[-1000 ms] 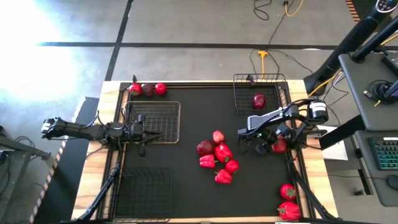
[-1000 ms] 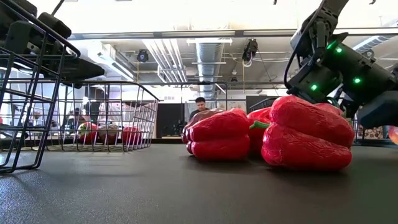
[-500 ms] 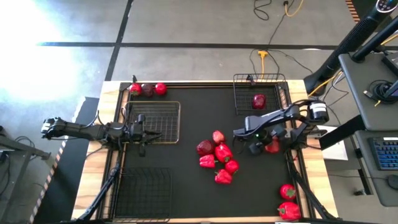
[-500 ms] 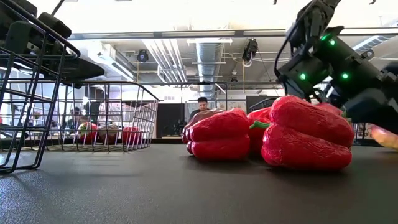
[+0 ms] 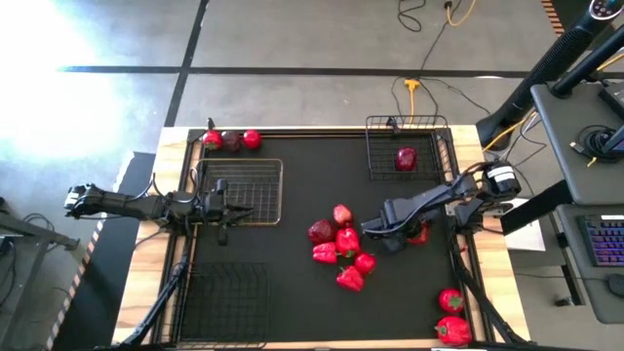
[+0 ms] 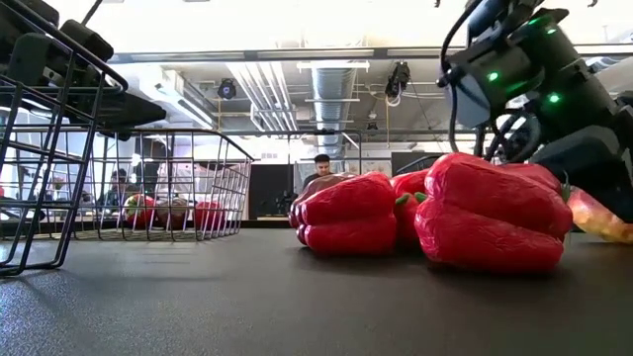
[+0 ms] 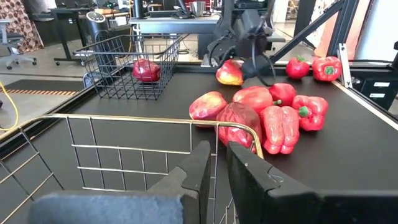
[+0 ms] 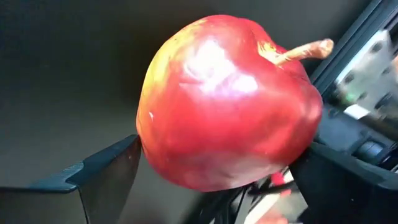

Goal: Sort produce into baskets
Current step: Put the middle right red apple into the right black basket, then put the center red apple into the right black basket

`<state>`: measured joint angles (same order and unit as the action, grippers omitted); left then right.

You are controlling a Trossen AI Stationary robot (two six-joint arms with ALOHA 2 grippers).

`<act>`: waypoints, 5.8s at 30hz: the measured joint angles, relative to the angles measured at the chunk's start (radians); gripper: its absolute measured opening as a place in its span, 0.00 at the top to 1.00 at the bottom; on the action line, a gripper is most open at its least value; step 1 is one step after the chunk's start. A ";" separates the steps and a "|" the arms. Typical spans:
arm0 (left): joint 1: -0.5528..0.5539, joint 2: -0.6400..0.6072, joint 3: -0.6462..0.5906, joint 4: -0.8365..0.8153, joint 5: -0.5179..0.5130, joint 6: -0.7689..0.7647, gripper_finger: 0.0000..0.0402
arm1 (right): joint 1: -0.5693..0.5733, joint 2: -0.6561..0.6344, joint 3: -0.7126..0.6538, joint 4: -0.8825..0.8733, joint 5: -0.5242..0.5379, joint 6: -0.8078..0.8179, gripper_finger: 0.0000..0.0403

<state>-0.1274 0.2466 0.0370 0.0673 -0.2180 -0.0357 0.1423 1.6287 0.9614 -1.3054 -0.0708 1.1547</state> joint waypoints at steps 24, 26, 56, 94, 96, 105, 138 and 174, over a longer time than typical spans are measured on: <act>0.000 0.000 0.000 0.000 0.000 0.000 0.91 | -0.026 0.002 -0.023 0.065 0.194 0.065 0.05; 0.000 0.000 0.000 0.000 0.000 0.000 0.91 | -0.026 0.002 -0.009 0.035 0.184 0.075 0.05; 0.000 0.001 0.000 0.000 0.000 0.000 0.91 | 0.041 -0.068 -0.012 0.264 0.264 0.082 0.05; 0.000 0.004 0.000 0.000 0.000 0.000 0.91 | -0.127 -0.342 0.327 0.144 0.653 -0.099 0.18; 0.000 0.004 0.000 0.000 0.000 0.000 0.91 | -0.207 -0.346 0.360 0.106 0.654 -0.146 0.18; 0.000 0.004 0.000 0.000 0.000 0.000 0.91 | -0.579 -0.268 0.331 0.075 0.511 -0.378 0.18; 0.000 0.004 0.000 0.000 0.000 0.000 0.91 | -0.623 -0.233 0.274 0.222 0.437 -0.545 0.10; 0.000 0.010 0.000 0.000 0.000 0.000 0.91 | 0.034 0.147 0.349 0.772 0.330 -1.139 0.10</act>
<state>-0.1276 0.2565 0.0368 0.0674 -0.2180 -0.0354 0.1763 1.7761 1.3100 -0.5335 0.2590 0.0159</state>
